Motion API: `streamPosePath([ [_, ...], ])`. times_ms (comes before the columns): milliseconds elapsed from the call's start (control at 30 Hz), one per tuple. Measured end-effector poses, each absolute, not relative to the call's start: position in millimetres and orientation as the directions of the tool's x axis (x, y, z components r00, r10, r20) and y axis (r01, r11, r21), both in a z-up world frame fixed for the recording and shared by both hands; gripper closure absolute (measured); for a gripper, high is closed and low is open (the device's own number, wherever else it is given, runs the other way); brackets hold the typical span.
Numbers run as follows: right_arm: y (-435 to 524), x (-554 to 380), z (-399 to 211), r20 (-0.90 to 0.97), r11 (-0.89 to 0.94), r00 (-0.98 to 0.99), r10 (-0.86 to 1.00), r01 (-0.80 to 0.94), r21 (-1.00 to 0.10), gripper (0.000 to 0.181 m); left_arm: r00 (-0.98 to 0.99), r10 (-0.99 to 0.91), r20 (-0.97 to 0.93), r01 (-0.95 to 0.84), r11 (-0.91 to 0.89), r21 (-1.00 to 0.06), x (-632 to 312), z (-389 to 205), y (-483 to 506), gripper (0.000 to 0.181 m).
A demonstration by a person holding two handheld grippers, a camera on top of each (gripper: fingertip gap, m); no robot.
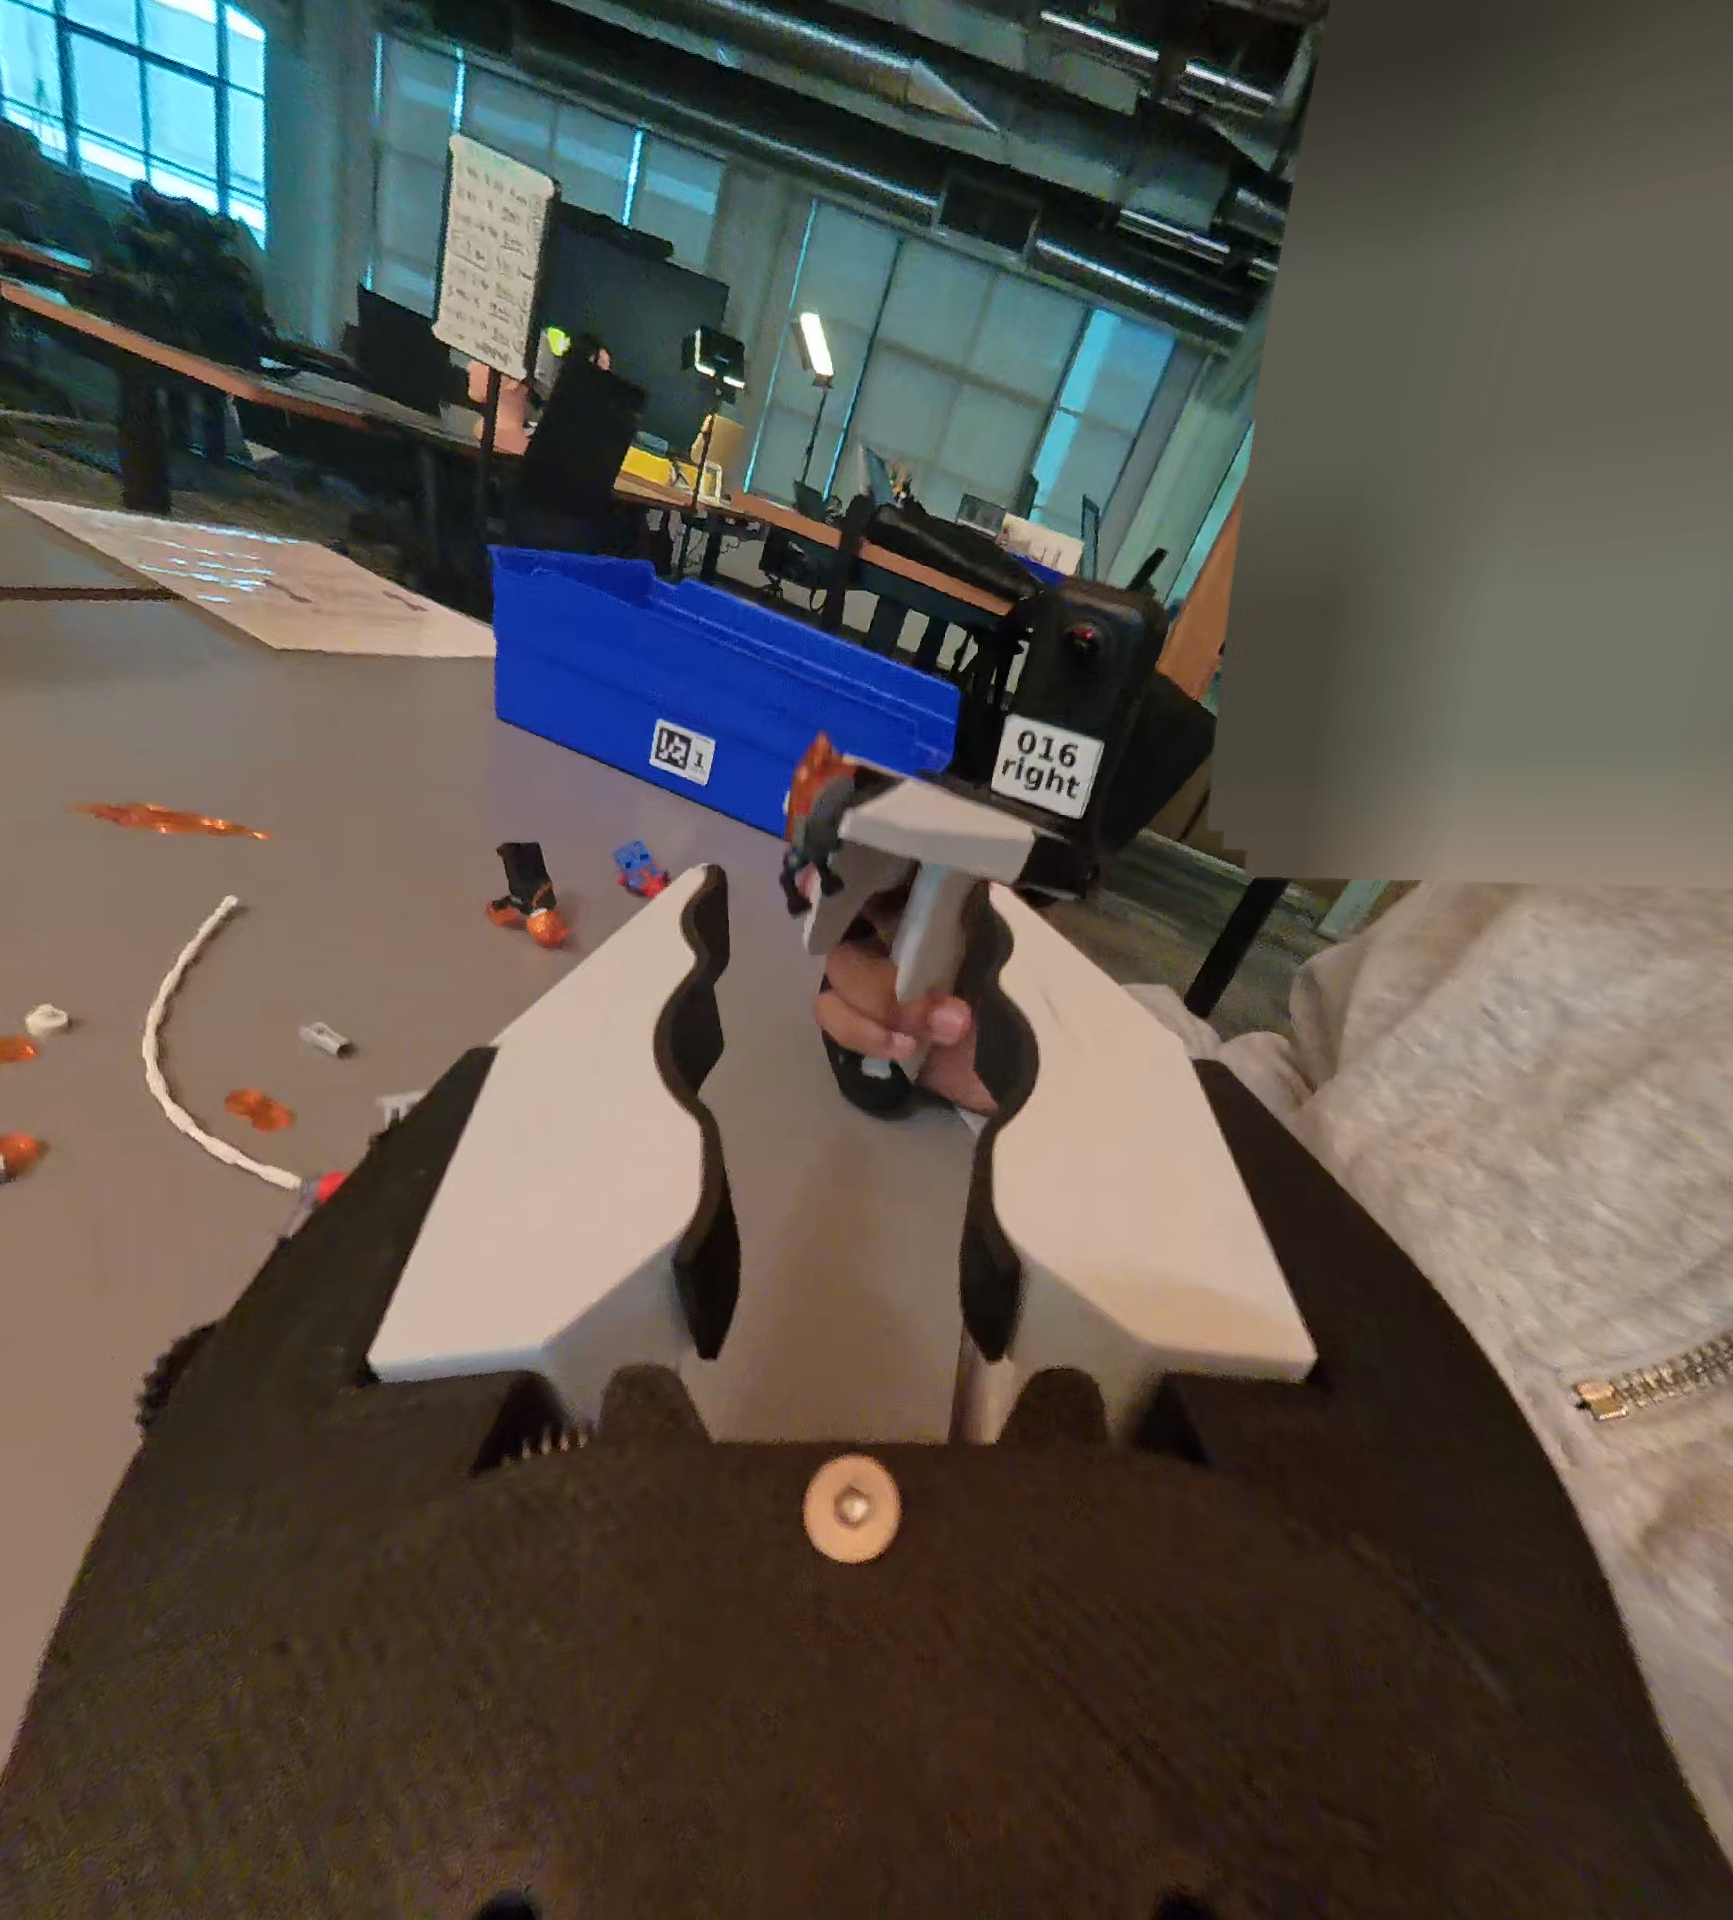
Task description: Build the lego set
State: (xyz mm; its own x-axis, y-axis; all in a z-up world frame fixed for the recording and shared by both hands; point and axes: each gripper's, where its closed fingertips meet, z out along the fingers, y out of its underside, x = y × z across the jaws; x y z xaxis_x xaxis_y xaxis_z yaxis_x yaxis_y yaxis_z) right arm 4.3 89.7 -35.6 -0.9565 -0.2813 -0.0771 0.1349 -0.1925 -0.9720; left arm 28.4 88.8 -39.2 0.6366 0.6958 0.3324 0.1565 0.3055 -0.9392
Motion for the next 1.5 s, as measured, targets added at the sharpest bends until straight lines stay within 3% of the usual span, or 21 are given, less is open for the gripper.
streamPosePath([
  [467, 52, 2, -27, -0.152, -0.149, -0.926, -0.345, 0.214, -0.965, 0.175, 0.61, 0.732, 0.303, 0.134, 0.281, -0.95, 16, -56, 59, 0.135],
  [833, 39, -22, -39, -0.317, -0.099, -0.89, -0.326, 0.366, -0.925, 0.175, 0.623, 0.611, 0.488, 0.238, 0.446, -0.863, 11, -60, 50, 0.13],
  [1033, 50, -22, -31, -0.377, -0.136, -0.841, -0.387, 0.457, -0.879, 0.176, 0.644, 0.575, 0.504, 0.264, 0.451, -0.852, 13, -60, 54, 0.13],
  [1500, 50, 3, -41, -0.223, -0.101, -0.912, -0.345, 0.272, -0.957, 0.175, 0.66, 0.623, 0.42, 0.241, 0.353, -0.904, 21, -62, 68, 0.132],
])
